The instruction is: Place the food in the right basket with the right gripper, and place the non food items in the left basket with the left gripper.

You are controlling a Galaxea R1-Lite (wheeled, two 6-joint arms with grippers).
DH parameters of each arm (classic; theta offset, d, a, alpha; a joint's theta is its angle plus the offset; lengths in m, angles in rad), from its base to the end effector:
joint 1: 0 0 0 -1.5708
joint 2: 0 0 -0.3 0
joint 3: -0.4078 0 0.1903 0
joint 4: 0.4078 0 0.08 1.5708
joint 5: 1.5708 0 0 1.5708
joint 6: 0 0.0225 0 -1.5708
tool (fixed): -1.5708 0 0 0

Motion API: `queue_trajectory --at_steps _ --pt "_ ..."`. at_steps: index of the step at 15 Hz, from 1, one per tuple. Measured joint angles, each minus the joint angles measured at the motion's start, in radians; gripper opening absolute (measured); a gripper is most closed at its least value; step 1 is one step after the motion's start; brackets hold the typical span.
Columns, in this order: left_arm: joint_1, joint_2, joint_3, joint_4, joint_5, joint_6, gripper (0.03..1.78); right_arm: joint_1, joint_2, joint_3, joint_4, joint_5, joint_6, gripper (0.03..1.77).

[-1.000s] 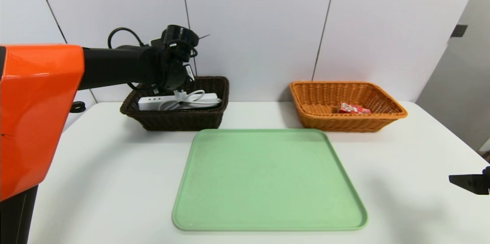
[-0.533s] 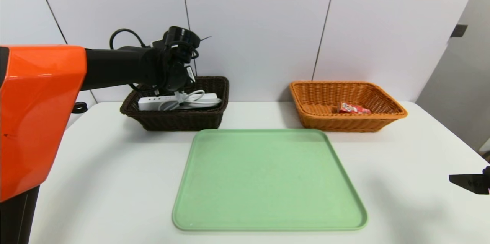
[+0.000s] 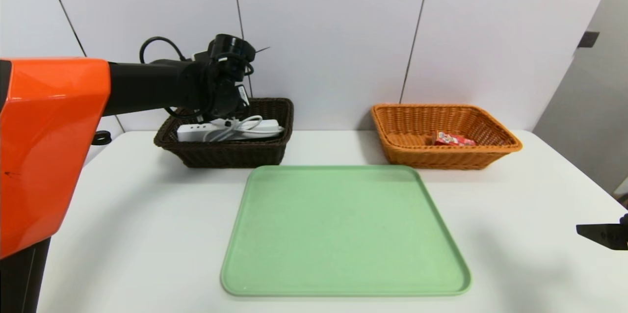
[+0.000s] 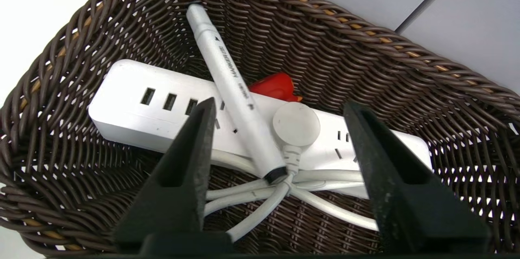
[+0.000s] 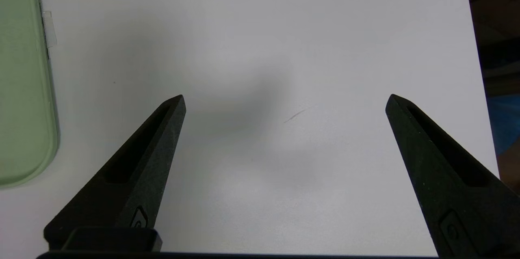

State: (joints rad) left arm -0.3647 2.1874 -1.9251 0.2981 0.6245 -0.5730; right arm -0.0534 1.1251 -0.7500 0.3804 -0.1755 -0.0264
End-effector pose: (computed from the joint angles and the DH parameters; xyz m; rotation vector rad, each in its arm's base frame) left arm 0.4204 -0.1464 0.2201 -0.2915 0.4032 0.3826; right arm 0.1348 -0.0111 0.2069 -0.0712 0.7586 -0.2079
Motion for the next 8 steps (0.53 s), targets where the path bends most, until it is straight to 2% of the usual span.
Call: queue_trajectory --at_steps 5,8 --pt "0.001 -0.019 -0.001 0.006 0.003 0.006 1.41 0.004 -0.008 -0.002 0.006 0.000 -0.002 1.70" --pt "0.003 -0.105 0.008 0.064 0.010 0.044 1.51 0.003 -0.016 -0.013 0.003 0.001 -0.002 1.70"
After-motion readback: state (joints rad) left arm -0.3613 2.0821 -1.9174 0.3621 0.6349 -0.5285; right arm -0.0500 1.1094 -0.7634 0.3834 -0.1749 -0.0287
